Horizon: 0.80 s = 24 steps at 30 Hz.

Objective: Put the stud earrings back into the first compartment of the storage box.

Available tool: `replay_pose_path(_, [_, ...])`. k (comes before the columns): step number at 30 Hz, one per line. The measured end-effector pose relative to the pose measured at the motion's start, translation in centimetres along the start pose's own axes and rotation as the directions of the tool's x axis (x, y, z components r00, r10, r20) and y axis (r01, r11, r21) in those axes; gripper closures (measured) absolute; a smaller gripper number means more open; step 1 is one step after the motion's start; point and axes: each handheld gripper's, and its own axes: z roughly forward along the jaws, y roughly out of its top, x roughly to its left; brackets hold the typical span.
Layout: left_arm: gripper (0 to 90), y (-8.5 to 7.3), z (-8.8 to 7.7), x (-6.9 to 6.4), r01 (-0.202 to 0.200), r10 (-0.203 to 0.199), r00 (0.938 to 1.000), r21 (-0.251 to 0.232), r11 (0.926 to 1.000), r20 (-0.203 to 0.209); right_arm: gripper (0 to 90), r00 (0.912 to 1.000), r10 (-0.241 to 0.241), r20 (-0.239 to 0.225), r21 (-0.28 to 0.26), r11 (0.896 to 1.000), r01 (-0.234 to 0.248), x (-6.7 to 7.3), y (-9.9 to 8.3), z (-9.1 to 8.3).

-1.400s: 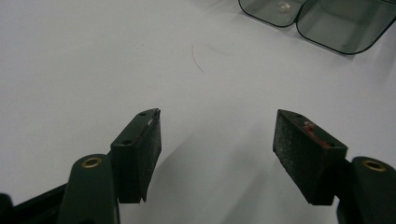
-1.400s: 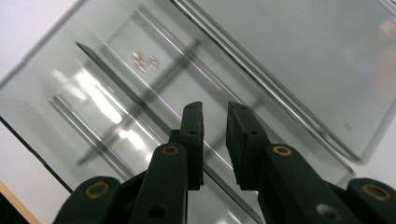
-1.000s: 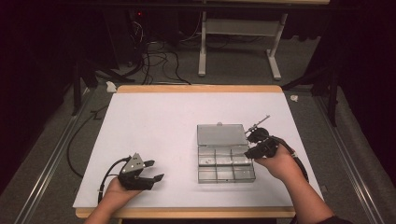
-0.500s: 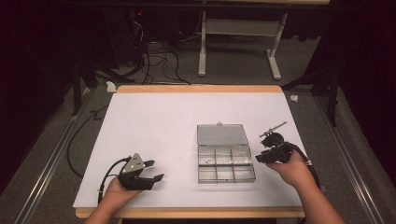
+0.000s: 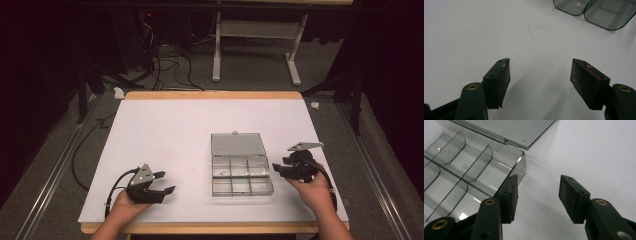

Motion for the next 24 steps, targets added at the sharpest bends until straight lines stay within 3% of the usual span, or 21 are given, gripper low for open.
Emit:
replay_pose_path(4, [32.6,0.0,-0.1,0.1,0.008,-0.008,1.0,-0.006,0.9999,0.002,49.5,0.9992,0.029,0.028,-0.114,0.993,-0.025,0.0,-1.9,0.6])
replay_pose_path(7, [32.7,0.0,0.0,0.1,0.005,-0.005,1.0,-0.007,1.0,0.002,49.6,0.9974,0.054,0.048,-0.183,0.982,-0.044,-0.1,-3.4,1.1])
replay_pose_path(9, [32.7,0.0,-0.1,0.1,0.004,-0.004,1.0,-0.007,1.0,0.007,49.2,0.9967,0.047,0.066,-0.227,0.973,-0.031,-0.1,-4.6,1.3])
replay_pose_path(11, [32.7,0.0,0.0,0.1,0.006,-0.006,0.9999,-0.007,1.0,0.014,43.1,0.9971,0.056,0.052,-0.258,0.965,-0.041,-0.4,-5.6,1.4])
replay_pose_path(12, [32.7,0.0,-0.1,0.1,0.005,-0.005,0.9998,-0.01,0.9999,0.017,45.1,0.9972,0.068,0.032,-0.278,0.959,-0.056,-0.6,-5.6,1.1])
replay_pose_path(13, [32.8,0.0,0.0,0.1,0.004,-0.004,0.9999,-0.007,1.0,0.016,45.9,0.997,0.06,0.05,-0.29,0.956,-0.043,-0.7,-5.6,0.8])
replay_pose_path(14, [32.7,0.0,0.0,0.1,0.001,-0.001,0.9998,-0.009,1.0,0.019,45.8,0.9951,0.063,0.077,-0.29,0.956,-0.038,-0.8,-5.8,0.8])
replay_pose_path(16, [32.7,0.0,0.0,0.0,-0.003,0.003,0.9999,-0.005,1.0,0.016,43.8,0.9926,0.107,0.057,-0.266,0.96,-0.088,-1.4,-5.8,1.1])
replay_pose_path(18, [32.8,0.0,0.0,0.1,0.0,0.0,0.9999,-0.001,1.0,0.016,43.6,0.9877,0.127,0.091,-0.274,0.957,-0.098,-1.3,-5.9,1.1])
replay_pose_path(24, [32.8,0.0,0.1,0.0,-0.003,0.003,0.9998,0.004,1.0,0.017,42.5,0.9883,0.116,0.099,-0.265,0.96,-0.086,-1.2,-5.8,1.2])
